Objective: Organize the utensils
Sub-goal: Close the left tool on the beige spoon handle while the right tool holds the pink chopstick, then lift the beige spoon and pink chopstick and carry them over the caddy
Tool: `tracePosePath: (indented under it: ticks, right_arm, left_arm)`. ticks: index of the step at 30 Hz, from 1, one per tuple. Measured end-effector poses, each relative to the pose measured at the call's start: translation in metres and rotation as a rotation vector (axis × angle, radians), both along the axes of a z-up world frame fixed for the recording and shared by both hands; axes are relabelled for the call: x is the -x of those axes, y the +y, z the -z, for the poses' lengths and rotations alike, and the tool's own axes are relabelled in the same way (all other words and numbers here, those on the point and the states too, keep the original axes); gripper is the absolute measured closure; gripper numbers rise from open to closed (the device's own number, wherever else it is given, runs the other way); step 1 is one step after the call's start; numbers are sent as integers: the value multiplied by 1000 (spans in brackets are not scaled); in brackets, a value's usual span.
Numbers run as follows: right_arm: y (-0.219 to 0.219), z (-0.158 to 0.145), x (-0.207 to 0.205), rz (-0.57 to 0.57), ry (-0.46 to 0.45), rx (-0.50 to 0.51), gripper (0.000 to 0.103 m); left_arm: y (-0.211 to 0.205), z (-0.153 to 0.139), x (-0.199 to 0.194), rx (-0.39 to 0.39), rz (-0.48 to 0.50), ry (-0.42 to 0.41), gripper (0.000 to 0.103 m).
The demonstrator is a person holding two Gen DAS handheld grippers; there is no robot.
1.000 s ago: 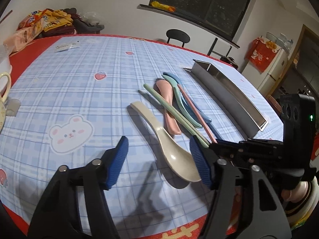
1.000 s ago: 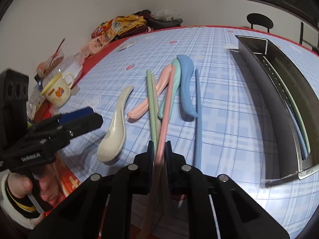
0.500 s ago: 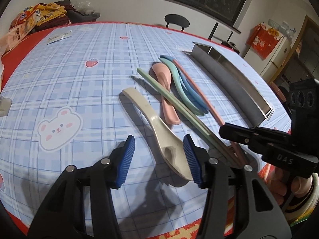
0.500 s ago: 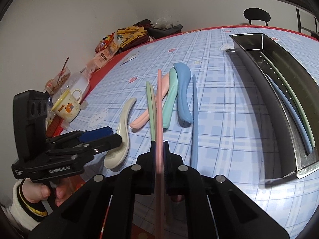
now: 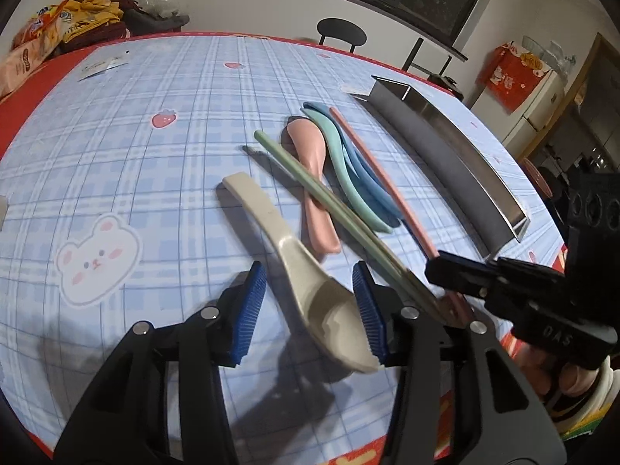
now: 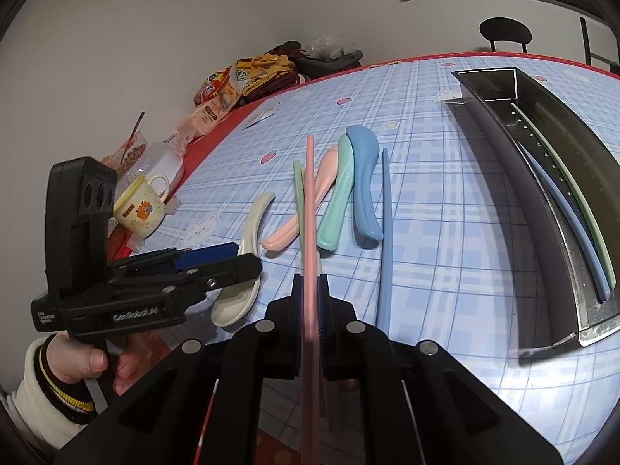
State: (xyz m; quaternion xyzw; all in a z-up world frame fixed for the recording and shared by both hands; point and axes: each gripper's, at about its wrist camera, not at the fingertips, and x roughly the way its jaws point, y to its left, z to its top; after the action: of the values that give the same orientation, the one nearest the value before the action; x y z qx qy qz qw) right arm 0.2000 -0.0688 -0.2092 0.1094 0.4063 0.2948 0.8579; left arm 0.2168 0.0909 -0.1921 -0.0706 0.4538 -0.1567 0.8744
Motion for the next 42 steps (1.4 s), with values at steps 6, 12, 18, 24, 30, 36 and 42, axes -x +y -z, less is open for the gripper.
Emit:
tracePosePath:
  ticks: [6, 12, 18, 24, 30, 36, 42]
  right_arm:
    - [-2, 1, -1, -3, 8, -14, 96]
    - [-3, 1, -2, -3, 10, -21, 96]
    - [-3, 1, -3, -1, 11, -23, 96]
    - [-2, 0, -2, -1, 3, -17, 96]
    - [-3, 0, -3, 3, 5, -27, 96]
    - [-3, 0, -2, 5, 4, -28, 96]
    - [-5, 0, -2, 6, 3, -42, 96]
  left_arm:
    - [-7, 2, 6, -5, 10, -8, 85]
    - [-18, 2, 13, -38, 49, -29, 90]
    - [-28, 1, 15, -105, 67, -54, 89]
    - [-36, 0, 16, -151, 82, -74, 87]
    - [-31, -8, 26, -126, 66, -137, 94]
    - [-21, -12, 29, -79, 42, -158, 94]
    - [-7, -12, 27, -5, 15, -150, 94]
